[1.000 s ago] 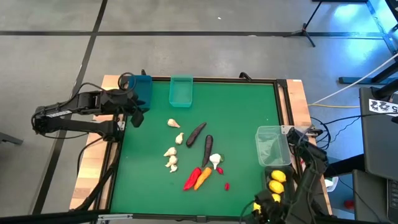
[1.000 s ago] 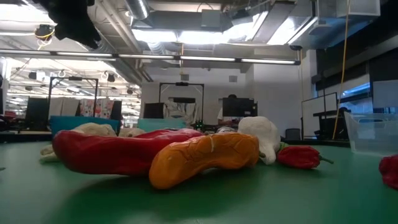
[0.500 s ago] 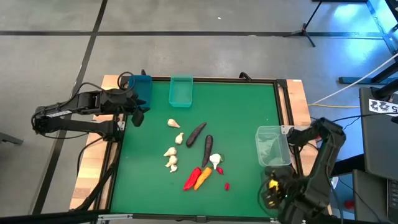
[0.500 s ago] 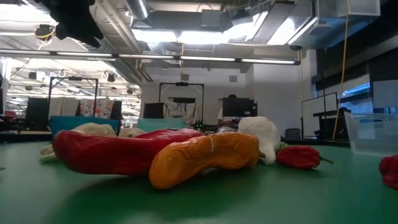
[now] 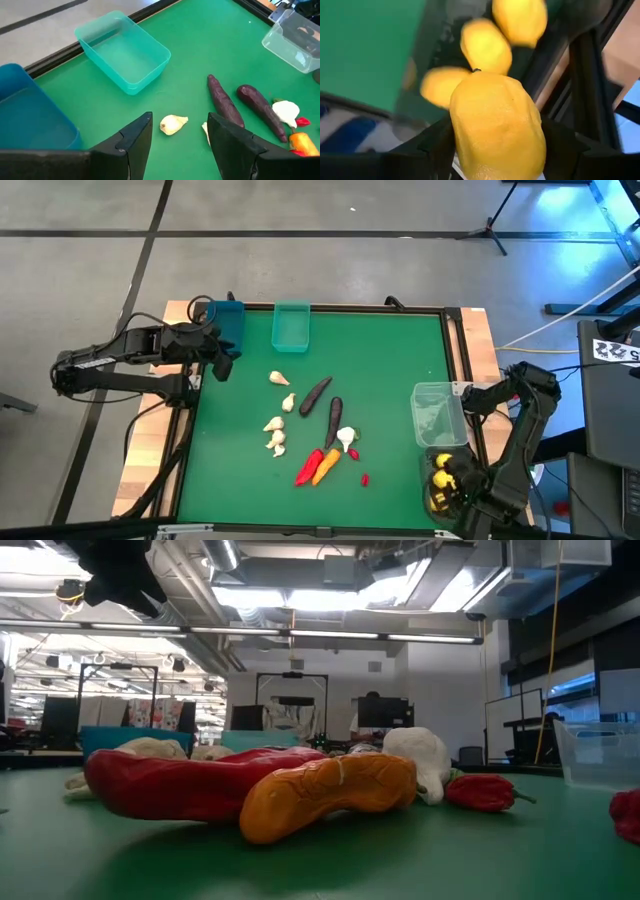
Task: Sort produce into baskets
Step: Put the yellow lemon into the black bin, then put the white garlic into the transparent bin
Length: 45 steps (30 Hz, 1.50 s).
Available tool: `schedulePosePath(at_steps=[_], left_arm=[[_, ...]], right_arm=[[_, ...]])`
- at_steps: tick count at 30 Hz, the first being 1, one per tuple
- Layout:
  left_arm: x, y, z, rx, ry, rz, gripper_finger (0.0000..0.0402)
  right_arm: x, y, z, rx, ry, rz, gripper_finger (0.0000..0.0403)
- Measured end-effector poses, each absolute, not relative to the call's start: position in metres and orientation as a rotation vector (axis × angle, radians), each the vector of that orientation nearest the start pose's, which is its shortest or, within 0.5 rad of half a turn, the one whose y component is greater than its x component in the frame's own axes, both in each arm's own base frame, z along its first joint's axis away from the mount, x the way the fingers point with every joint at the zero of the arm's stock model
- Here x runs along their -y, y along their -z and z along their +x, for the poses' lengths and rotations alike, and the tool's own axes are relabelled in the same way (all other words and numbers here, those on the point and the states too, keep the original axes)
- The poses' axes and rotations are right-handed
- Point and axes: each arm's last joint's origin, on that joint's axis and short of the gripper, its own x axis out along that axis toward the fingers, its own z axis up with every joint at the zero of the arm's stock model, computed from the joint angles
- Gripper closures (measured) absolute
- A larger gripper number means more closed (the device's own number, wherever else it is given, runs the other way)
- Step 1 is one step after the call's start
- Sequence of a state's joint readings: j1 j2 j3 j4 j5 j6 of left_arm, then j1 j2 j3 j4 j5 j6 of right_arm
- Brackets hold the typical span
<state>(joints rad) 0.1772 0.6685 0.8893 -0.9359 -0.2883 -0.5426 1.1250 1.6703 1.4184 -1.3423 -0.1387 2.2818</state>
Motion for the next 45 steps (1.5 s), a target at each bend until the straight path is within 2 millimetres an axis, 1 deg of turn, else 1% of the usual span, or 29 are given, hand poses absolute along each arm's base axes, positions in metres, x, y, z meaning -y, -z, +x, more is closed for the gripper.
schedulePosePath(at_steps=[3, 5, 8, 12, 29, 32, 36, 39, 42, 45], left_arm=[[-0.028, -0.317, 0.108, -0.577, -0.631, -0.478, 0.0217], [-0.028, -0.317, 0.108, -0.577, -0.631, -0.478, 0.0217], [-0.028, -0.317, 0.108, -0.574, -0.634, -0.487, 0.0217], [-0.028, -0.317, 0.108, -0.571, -0.639, -0.494, 0.0217], [-0.029, -0.317, 0.107, -0.566, -0.662, -0.461, 0.0217], [-0.029, -0.317, 0.107, -0.566, -0.663, -0.460, 0.0217], [-0.029, -0.317, 0.107, -0.566, -0.663, -0.456, 0.0217], [-0.029, -0.317, 0.107, -0.567, -0.663, -0.454, 0.0217], [-0.029, -0.317, 0.107, -0.567, -0.662, -0.452, 0.0217], [-0.029, -0.317, 0.107, -0.567, -0.662, -0.452, 0.0217]], right_arm=[[-0.275, -0.253, 0.116, -1.569, 0.929, 0.890, 0.0173], [-0.278, -0.246, 0.114, -1.602, 0.904, 0.905, 0.0173], [-0.279, -0.239, 0.115, -1.609, 0.873, 0.904, 0.0173], [-0.275, -0.232, 0.114, -1.600, 0.882, 0.873, 0.0173], [-0.270, -0.231, 0.113, -1.561, 0.895, 0.811, 0.0168], [-0.271, -0.231, 0.113, -1.579, 0.890, 0.819, 0.0141], [-0.270, -0.231, 0.116, -1.623, 0.909, 0.830, 0.0080], [-0.271, -0.231, 0.119, -1.635, 0.887, 0.848, 0.0041], [-0.272, -0.231, 0.121, -1.643, 0.875, 0.864, 0.0023], [-0.271, -0.232, 0.122, -1.643, 0.878, 0.870, 0.0023]])
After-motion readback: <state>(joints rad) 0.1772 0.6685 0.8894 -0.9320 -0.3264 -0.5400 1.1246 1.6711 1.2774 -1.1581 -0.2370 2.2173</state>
